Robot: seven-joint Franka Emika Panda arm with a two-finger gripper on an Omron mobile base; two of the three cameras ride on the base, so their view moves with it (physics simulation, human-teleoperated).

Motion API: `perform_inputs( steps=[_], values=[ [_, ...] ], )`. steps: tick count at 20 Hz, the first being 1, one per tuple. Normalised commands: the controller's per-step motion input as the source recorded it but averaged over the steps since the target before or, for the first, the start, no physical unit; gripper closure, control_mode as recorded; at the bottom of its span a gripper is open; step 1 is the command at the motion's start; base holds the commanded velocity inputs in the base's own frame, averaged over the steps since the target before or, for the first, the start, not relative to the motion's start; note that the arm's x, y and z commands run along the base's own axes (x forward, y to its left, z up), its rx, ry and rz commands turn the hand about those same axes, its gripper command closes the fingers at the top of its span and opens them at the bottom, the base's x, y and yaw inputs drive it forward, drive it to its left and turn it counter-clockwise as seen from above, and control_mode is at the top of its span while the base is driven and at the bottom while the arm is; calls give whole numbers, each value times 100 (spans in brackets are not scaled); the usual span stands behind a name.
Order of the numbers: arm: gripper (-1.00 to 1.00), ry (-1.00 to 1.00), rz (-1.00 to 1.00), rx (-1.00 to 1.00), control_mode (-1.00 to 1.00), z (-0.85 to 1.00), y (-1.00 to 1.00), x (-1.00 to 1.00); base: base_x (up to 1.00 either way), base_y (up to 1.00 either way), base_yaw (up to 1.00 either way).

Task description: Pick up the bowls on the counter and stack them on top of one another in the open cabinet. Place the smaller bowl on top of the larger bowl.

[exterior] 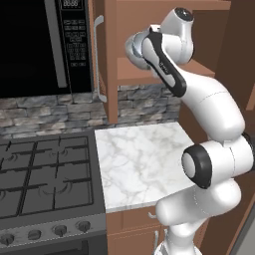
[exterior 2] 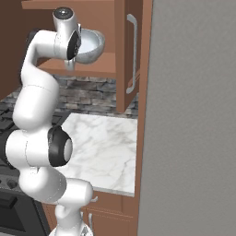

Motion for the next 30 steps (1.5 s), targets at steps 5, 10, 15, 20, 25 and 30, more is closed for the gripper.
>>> perform_inputs(
  steps=[5, 10, 15, 20, 25, 30],
  values=[
    [-100, -8, -5, 0, -100, 33, 0, -5, 0, 0, 0],
    [-100, -10, -7, 0, -100, 45, 0, -51, 0, 0, 0],
    [-100, -10, -2, 0, -100, 13, -9, -99, 0, 0, 0],
    [-100, -6, -2, 0, -100, 0, -12, -100, 0, 0, 0],
    [-100, -16, 0, 0, -100, 2, -20, -100, 0, 0, 0],
    [-100, -32, 0, 0, -100, 23, -18, -100, 0, 0, 0]
  ],
)
